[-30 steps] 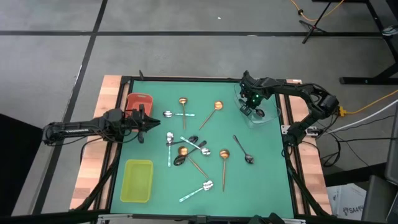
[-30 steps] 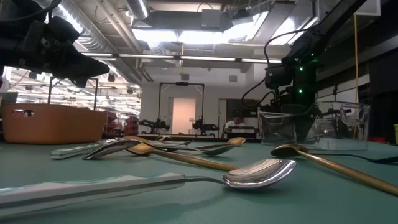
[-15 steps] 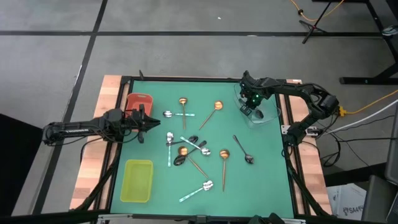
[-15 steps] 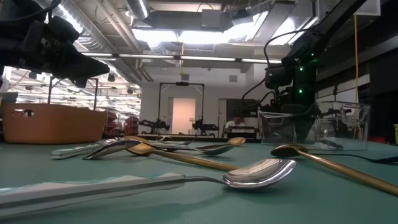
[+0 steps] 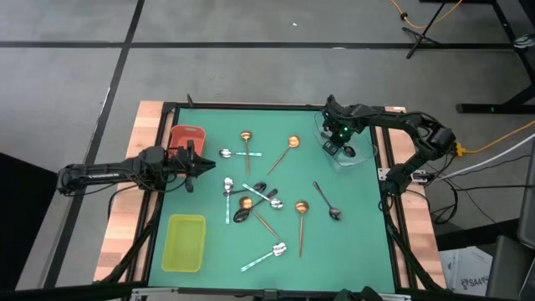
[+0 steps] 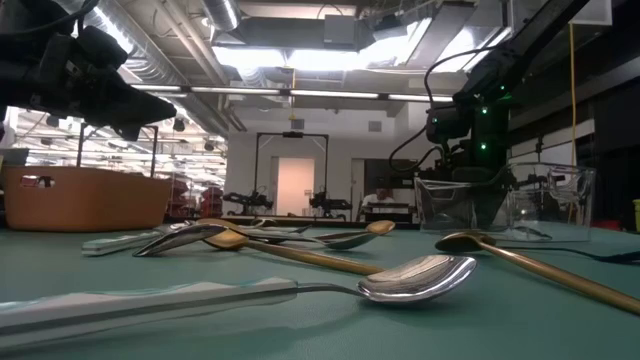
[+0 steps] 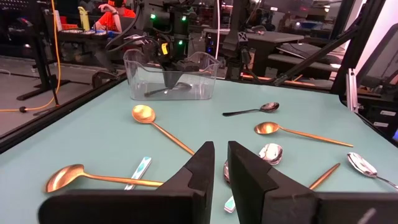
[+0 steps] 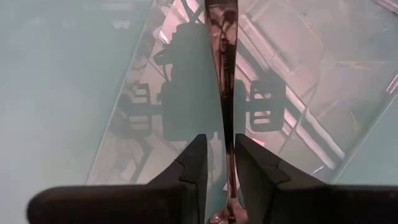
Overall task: Sort silverware by color (type)
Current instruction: Put the black spoon into the transparent bin
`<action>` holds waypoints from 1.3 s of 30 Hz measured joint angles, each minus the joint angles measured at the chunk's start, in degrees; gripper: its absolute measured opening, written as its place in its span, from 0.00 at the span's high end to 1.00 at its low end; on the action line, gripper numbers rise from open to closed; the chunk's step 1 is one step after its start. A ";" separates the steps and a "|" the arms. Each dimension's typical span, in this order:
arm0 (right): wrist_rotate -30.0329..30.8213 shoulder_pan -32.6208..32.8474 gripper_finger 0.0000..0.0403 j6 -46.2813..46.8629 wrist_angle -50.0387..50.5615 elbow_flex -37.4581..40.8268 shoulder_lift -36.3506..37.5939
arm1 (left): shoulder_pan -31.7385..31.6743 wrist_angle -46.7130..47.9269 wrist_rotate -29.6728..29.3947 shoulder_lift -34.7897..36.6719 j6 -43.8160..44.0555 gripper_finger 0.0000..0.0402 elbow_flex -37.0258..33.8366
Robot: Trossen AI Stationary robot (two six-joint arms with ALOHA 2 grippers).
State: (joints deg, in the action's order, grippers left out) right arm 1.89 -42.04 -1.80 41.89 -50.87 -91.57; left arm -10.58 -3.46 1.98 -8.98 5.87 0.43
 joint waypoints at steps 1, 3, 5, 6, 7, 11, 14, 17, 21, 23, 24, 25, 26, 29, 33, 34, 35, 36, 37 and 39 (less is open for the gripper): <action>0.02 0.00 0.82 0.00 0.00 0.00 0.00 | 0.01 -0.01 0.00 0.00 -0.02 0.90 0.00; 0.02 0.00 0.82 0.00 0.00 0.00 0.00 | 0.00 0.00 0.00 -0.01 0.00 0.90 0.00; 0.02 0.00 0.82 0.00 0.02 0.00 0.00 | 0.00 0.01 0.02 -0.01 0.00 0.90 0.00; 0.02 0.00 0.82 0.00 0.02 0.00 0.00 | 0.01 -0.01 0.01 0.00 0.00 0.90 0.00; 0.02 0.00 0.82 0.00 0.04 0.00 0.00 | 0.00 0.00 0.00 0.00 0.00 0.90 0.00; 0.43 0.00 0.82 -0.02 0.17 0.07 0.57 | -0.01 -0.01 0.01 -0.01 0.00 0.90 0.00; 0.99 0.02 0.82 -0.12 0.26 0.13 2.09 | -0.01 0.00 0.00 0.00 0.00 0.90 0.00; 0.91 0.02 0.82 -0.11 0.30 0.13 4.51 | -0.01 -0.01 0.00 -0.01 0.00 0.90 0.01; 1.03 0.02 0.82 -0.11 2.11 0.13 8.44 | -0.01 0.02 0.02 0.00 0.00 0.90 0.00; 1.01 0.02 0.82 -0.07 3.86 0.13 10.60 | -0.01 0.00 0.00 -0.01 0.00 0.90 0.00; 0.99 0.02 0.82 -0.07 4.88 0.13 11.73 | -0.01 0.00 0.02 0.00 0.00 0.90 0.00; 0.98 0.02 0.82 -0.07 5.97 0.13 12.88 | -0.01 -0.01 0.00 -0.01 0.00 0.90 0.00; 0.94 0.06 0.82 -0.07 6.98 0.13 14.07 | 0.00 -0.01 0.00 0.00 0.00 0.90 0.01; 0.91 0.07 0.82 -0.04 9.74 0.11 17.75 | -0.01 -0.01 0.00 0.00 0.00 0.90 0.00; 0.78 0.07 0.82 1.51 11.16 0.11 22.81 | -0.01 -0.01 0.00 -0.02 0.00 0.90 0.00; 0.53 0.07 0.82 1.87 11.12 0.11 24.09 | -0.01 -0.01 0.02 -0.01 0.00 0.90 0.00; 0.41 0.09 0.82 2.20 11.08 0.11 25.44 | 0.00 -0.01 0.02 0.00 0.00 0.90 0.00; 0.23 0.09 0.82 2.60 11.10 0.11 26.67 | -0.01 -0.01 0.01 0.00 0.00 0.90 0.00; 0.03 0.09 0.82 2.85 11.08 0.09 27.83 | -0.01 -0.01 0.02 0.00 0.00 0.90 0.00; 0.00 0.09 0.82 3.07 11.08 0.09 30.17 | -0.01 -0.01 0.02 0.00 0.00 0.90 0.00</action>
State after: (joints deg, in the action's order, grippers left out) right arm 1.89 -41.95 1.27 52.97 -50.78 -61.40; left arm -10.59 -3.46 2.00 -8.97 5.87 0.43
